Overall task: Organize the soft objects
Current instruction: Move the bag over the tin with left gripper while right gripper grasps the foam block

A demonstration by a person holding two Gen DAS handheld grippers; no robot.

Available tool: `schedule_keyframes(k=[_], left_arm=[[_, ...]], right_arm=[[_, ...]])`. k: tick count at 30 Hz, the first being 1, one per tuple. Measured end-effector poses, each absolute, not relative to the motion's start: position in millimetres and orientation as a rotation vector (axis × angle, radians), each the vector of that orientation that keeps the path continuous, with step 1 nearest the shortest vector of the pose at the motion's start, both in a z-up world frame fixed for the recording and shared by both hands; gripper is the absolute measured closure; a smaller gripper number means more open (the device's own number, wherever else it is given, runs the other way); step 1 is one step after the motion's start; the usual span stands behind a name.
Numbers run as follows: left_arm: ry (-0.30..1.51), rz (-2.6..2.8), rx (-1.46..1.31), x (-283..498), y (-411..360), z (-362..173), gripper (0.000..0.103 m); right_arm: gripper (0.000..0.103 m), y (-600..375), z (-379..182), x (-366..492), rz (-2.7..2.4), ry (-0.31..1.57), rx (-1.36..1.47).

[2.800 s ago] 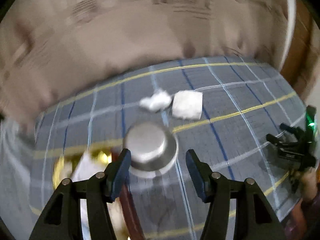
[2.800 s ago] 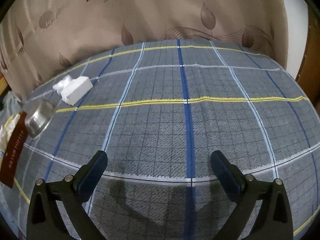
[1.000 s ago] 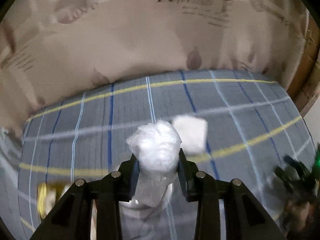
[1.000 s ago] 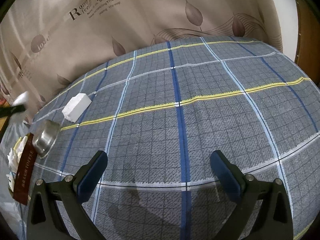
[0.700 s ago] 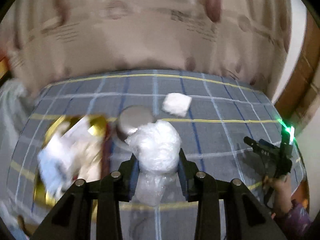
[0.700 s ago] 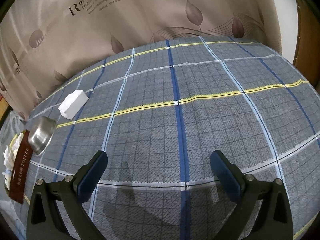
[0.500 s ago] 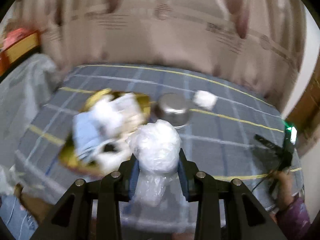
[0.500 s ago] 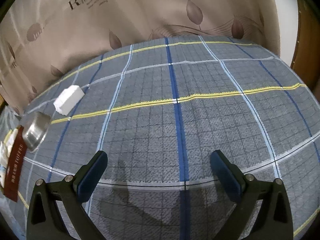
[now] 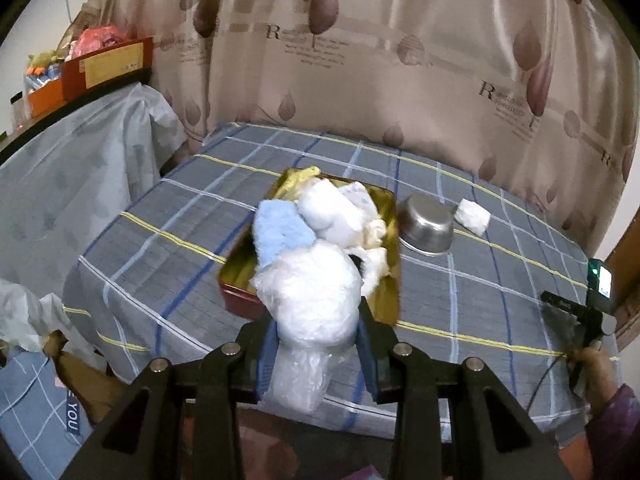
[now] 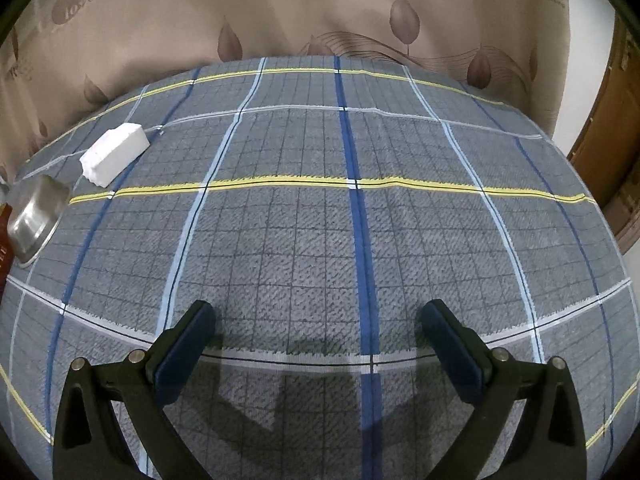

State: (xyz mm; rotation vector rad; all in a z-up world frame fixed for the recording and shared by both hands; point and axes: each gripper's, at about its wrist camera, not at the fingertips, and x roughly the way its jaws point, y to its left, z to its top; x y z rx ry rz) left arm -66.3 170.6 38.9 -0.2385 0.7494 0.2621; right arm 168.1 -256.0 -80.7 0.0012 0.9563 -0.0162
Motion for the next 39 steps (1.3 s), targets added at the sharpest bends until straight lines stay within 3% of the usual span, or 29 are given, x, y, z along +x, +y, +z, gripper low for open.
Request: schedule_keyframes(k=[9,13,21,28,39], left_arm=[[0.767,0.299,-0.300,-46.9,208.4,25.3,0.067],[0.741,0.272,-0.283,-34.0,198.3,31.0,0.066],[0.719,0.222,-0.236,-14.6,177.7,34.9,0.066],[0.727,0.241,-0.217,-11.5,182.9,29.2,0.066],[0.761,0.228,-0.240,-7.2,188.9,16.7,0.066]], right_arm=[[0.000,-251.8,-77.2,166.4,0.044,0.952,0.008],[0.001,-228.4,-52.3,164.4,0.248,0.847,0.001],[0.001,-130.3,-20.6,229.2,0.552,0.861,-0.272],[0.001,-49.2,-40.6,270.0,0.640,0.854,-0.650],[0.004,-32.8,-67.2,325.6,0.688,0.990,-0.682]])
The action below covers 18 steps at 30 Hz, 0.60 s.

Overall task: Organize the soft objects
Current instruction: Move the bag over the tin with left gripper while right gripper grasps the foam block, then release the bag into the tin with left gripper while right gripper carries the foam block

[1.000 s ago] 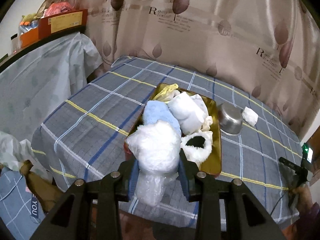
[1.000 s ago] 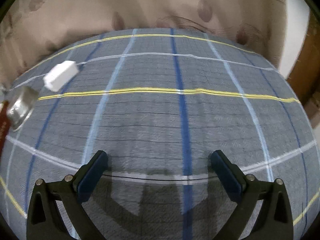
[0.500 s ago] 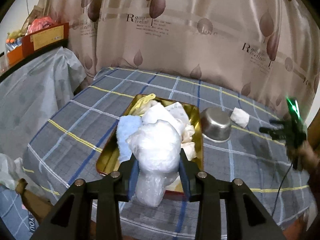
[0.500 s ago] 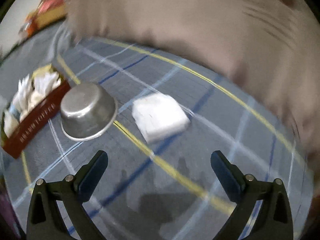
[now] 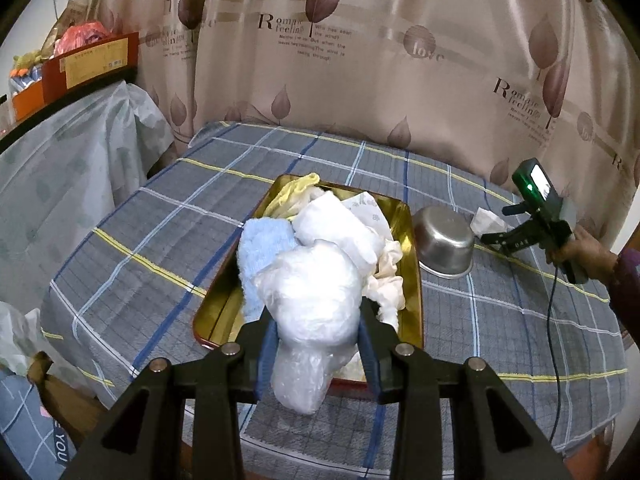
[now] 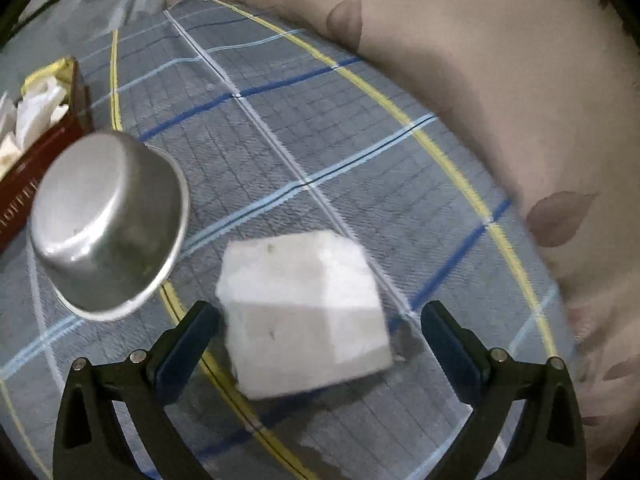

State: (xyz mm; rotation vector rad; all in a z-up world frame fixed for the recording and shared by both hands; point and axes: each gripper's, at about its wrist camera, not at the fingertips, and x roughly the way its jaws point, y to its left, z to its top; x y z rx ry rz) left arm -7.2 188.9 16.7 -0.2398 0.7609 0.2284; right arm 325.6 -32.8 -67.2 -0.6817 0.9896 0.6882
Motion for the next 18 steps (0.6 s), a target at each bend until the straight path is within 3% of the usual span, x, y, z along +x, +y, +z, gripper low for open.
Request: schedule_keyframes(k=[1,2,10,18], left_arm=[[0.765,0.230,-0.234,-6.5,188.2,15.9,0.066],[0.769,0.234,-0.230,-5.1,187.3,15.6,0.066],[0.767,0.237,-0.235,-5.7,186.3,18.0,0.066],[0.770,0.210,-0.219,-4.9,182.0,26.2,0.066]], right_arm=[[0.023,-33.3,-71.0,330.9,0.690,1.035,-0.656],[0.032,-35.9,-71.9,334.9,0.715,1.079,-0.590],[0.036,-57.0,-54.1,283.5,0.690,0.989,-0.520],[0.036,-120.8,-28.3,175.2,0.643,0.868,-0.188]])
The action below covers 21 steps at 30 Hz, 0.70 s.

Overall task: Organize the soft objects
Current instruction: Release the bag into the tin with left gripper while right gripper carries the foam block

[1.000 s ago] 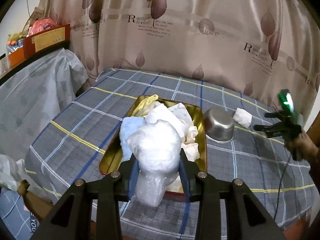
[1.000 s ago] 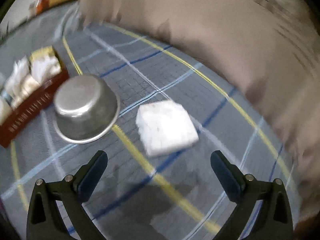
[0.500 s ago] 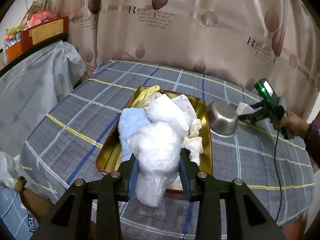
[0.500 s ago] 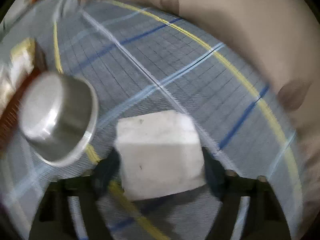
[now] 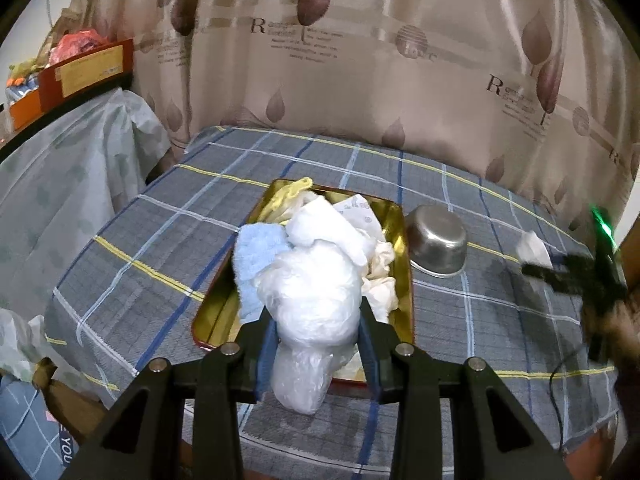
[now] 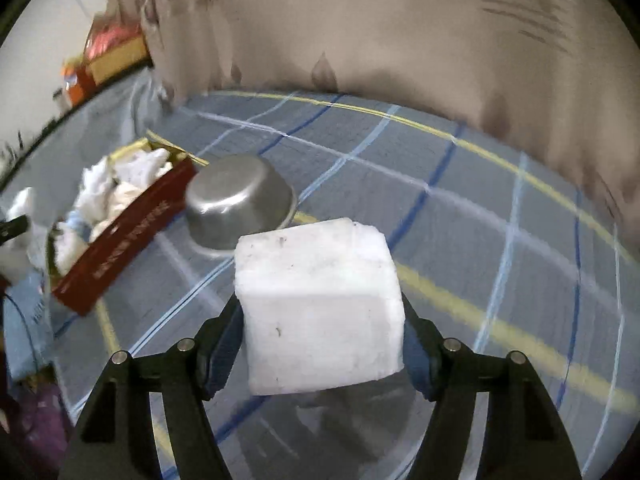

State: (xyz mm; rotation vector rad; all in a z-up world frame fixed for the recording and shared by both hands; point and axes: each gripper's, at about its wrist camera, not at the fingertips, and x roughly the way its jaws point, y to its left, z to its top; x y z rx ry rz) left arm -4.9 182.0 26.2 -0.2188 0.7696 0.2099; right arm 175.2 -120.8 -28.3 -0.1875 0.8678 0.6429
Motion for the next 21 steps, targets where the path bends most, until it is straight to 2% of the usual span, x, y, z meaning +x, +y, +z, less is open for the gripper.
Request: schedule_keyframes(k=[7,15,21], left_arm=[[0.774,0.062,-0.056,27.0,154.5,40.0,0.066],[0.827,-0.092,-0.004,85.6,143.5,38.3,0.065],[0.928,-0.128,-0.009,137.5,141.3,13.9,0.065]], right_arm=[[0.036,-148.8,-40.1,145.3,0.573,0.824,-0.052],[0.035,-162.2,-53.1,137.4,0.514,0.812,-0.053],[0.035,-164.9,-61.6,137.1,0.504,0.821,-0.039]])
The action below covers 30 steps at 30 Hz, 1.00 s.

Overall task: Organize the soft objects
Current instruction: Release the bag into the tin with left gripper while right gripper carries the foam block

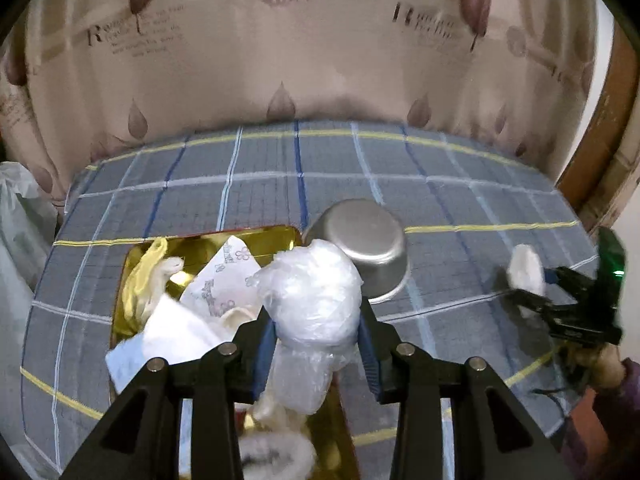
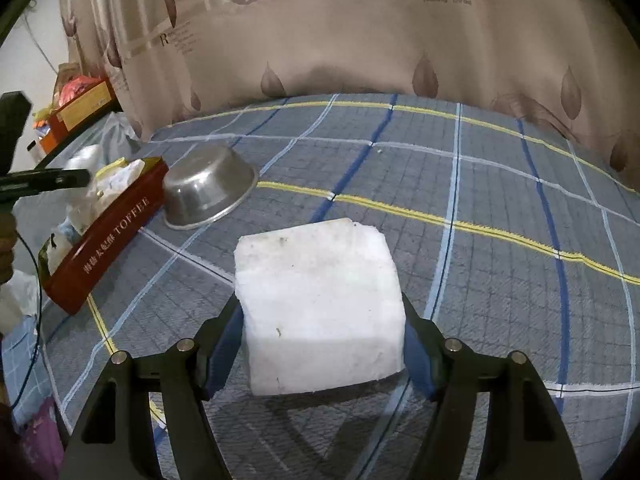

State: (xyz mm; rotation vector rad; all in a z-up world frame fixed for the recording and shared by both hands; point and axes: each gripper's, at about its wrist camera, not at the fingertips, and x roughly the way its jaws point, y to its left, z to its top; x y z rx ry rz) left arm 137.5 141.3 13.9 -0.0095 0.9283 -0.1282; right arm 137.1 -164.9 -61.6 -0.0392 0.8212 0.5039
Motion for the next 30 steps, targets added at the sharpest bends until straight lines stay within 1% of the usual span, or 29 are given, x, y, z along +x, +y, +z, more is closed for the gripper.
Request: schedule_keyframes(k=[8,15,17,21,22,28,30], left_arm=[[1.060,0.004,-0.012,172.9,172.4,-24.9,0.063],[1.091,-0.002,-0.037,176.0,176.2,-30.0,0.060],[1.087,0.014,-0.033,173.2,173.0,-24.2,0.054],[1.037,0.014,-0.036,163.9,170.3,-11.6,0.047],[1.032,0.013,-0.037,164.0,170.3,-9.9,0.043],[1.034,0.012,-0.033,161.9,173.0,-6.3,0.042],[1.033,0.003,-0.046,159.1,173.7,-4.4,0.039]], right_arm=[[0.034,-165.6,-64.1,139.5,0.516,0.844,-0.029],[0.034,-165.0,-64.9,140.3,0.515,0.850,-0.027],[0.034,-165.8,-65.4,140.8,0.515,0.853,-0.021],[0.033,-165.2,-67.1,141.9,0.514,0.864,-0.024],[0.033,-165.0,-67.6,142.5,0.514,0.868,-0.025],[0.033,-163.7,-69.6,144.5,0.513,0.880,-0.032],[0.033,-164.1,-69.8,144.3,0.512,0.882,-0.033]])
